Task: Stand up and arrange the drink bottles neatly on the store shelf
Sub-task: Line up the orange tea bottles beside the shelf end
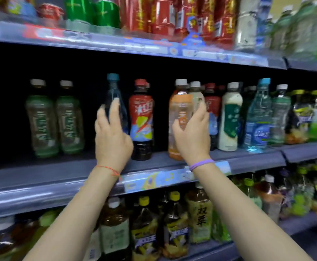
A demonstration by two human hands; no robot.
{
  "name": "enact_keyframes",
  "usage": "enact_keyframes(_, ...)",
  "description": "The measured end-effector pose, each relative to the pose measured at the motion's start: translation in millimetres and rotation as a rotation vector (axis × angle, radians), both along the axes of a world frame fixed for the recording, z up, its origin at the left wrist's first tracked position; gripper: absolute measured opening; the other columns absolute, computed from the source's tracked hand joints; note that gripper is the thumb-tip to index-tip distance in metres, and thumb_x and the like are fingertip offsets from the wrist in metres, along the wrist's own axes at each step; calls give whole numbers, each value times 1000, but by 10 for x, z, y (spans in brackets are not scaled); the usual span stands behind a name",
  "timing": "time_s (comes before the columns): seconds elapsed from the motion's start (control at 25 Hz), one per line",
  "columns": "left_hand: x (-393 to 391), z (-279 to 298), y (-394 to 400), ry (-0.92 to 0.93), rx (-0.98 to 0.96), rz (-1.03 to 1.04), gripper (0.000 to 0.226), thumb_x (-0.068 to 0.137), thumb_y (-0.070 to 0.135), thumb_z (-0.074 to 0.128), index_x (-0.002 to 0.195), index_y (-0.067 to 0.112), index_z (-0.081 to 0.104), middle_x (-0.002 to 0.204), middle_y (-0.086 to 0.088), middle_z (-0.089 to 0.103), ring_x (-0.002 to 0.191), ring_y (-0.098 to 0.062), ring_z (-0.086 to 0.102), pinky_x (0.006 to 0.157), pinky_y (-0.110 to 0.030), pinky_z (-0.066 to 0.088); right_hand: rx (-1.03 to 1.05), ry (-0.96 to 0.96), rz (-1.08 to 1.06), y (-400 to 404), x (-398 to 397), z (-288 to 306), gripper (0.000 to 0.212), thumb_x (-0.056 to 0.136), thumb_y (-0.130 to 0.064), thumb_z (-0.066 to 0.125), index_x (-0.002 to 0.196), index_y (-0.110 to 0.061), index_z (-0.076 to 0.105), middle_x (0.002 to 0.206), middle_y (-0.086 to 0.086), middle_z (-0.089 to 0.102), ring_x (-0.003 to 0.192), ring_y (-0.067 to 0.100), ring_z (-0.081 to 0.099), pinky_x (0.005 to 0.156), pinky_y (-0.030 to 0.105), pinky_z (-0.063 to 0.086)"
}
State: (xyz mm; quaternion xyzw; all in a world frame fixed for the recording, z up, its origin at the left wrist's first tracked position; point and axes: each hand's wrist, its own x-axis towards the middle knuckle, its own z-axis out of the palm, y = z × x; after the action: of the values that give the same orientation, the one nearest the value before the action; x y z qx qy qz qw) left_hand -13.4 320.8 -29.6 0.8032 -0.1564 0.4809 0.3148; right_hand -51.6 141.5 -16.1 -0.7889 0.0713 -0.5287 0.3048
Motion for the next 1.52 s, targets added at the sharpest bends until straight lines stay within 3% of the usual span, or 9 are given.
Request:
enact_keyframes(0.08,31,41,-85,64,-146,39,83,77,-9,52,152,12,27,148,-25,30,129,-48,36,105,-50,37,-54,192,44,-221,62,-86,67,89,-48,63,136,-8,37,127,9,53,112,30,57,70,32,41)
enact_keyframes(0.24,-178,11,-386,-222,-143,53,44,87,9,58,130,4,50,128,-16,51,118,-33,49,102,-45,40,-67,196,253,-323,96,-147,50,82,-51,70,106,-15,44,101,2,60,91,25,61,64,32,40)
enact_keyframes(0.44,-530,85,-742,72,-280,-279,50,86,39,72,129,27,50,115,14,63,103,-1,60,87,-25,50,-71,68,707,-134,-100,-215,51,82,-41,69,122,-21,45,113,-3,59,99,18,60,76,40,53)
enact_keyframes(0.56,-708,134,-655,2,-306,-237,55,78,33,81,124,22,53,103,19,64,92,6,62,74,-9,46,-98,-67,837,10,-188,-225,50,80,-30,65,126,-21,47,115,-5,58,101,18,58,78,41,53)
enact_keyframes(0.72,-758,256,-235,-174,-302,-73,62,74,30,86,126,17,54,110,9,65,95,-4,61,82,-16,47,-192,9,1008,324,-187,-29,59,88,-28,64,143,-25,42,131,-4,54,114,11,54,94,29,49)
enact_keyframes(0.84,-596,270,394,-185,-376,134,59,76,38,82,122,15,54,113,-2,66,101,-19,61,87,-31,47,-342,-55,851,491,-90,77,44,92,-29,63,133,-16,54,124,1,53,108,15,54,91,35,51)
enact_keyframes(1.0,-227,116,1149,-56,-430,314,55,81,49,70,114,9,54,114,-17,62,106,-37,57,84,-41,43,-128,-263,487,470,149,116,28,86,-17,57,113,-9,56,109,10,49,97,31,54,75,45,51)
enact_keyframes(1.2,61,81,1352,-10,-387,302,61,89,33,70,130,-4,45,126,-28,53,121,-42,47,102,-48,37,-39,313,376,675,387,68,63,87,-46,66,126,-7,35,121,12,52,108,34,56,76,38,46)
enact_keyframes(1.52,146,60,1446,16,-406,212,69,91,36,66,141,-2,37,136,-26,48,127,-43,44,106,-48,36,-12,372,419,1010,454,59,62,88,-42,70,126,-4,39,126,18,47,107,34,57,79,32,42)
